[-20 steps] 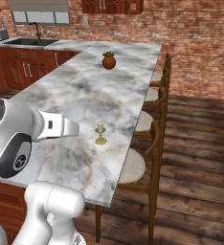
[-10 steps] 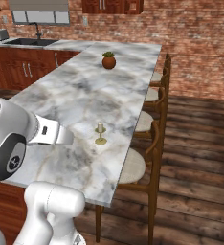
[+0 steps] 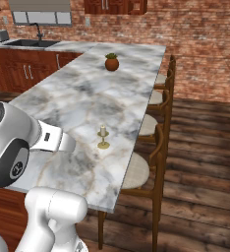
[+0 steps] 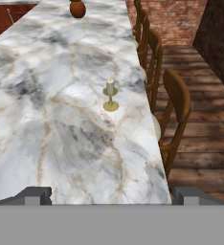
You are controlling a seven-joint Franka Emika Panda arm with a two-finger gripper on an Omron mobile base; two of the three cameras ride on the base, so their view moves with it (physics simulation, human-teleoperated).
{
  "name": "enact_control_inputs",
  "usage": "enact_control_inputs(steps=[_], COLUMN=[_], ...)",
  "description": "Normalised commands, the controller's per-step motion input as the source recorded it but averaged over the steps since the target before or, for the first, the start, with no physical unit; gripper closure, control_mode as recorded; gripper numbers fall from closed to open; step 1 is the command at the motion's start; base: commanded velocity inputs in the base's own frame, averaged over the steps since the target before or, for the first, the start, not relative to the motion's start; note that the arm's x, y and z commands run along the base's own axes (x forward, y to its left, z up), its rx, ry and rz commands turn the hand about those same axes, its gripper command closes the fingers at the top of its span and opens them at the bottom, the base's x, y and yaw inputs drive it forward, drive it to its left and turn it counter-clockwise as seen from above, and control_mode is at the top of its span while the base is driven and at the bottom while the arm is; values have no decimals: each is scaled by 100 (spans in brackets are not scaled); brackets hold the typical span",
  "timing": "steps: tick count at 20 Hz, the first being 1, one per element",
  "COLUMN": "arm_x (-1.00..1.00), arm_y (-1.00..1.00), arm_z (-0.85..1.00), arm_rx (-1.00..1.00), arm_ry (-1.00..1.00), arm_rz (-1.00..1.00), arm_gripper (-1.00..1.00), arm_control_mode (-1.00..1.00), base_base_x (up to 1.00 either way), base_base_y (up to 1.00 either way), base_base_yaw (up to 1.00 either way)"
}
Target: Get the candle and the beer from the cabinet and move them to the dining counter.
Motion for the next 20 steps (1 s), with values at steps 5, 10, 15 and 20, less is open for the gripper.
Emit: enact_control_inputs(steps=[5,10,15,20], arm_x=[0,0,0,0], arm_y=[0,0,0,0], arm_z=[0,0,0,0], arm_rx=[0,0,0,0], arm_ry=[0,0,0,0], arm_rz=[0,0,0,0], arm_gripper=[-100,-100,-100,-100], arm_control_mode=[-100,-100,-100,100], base_base_x=[0,0,0,0], base_base_y=[0,0,0,0], base_base_yaw=[0,0,0,0])
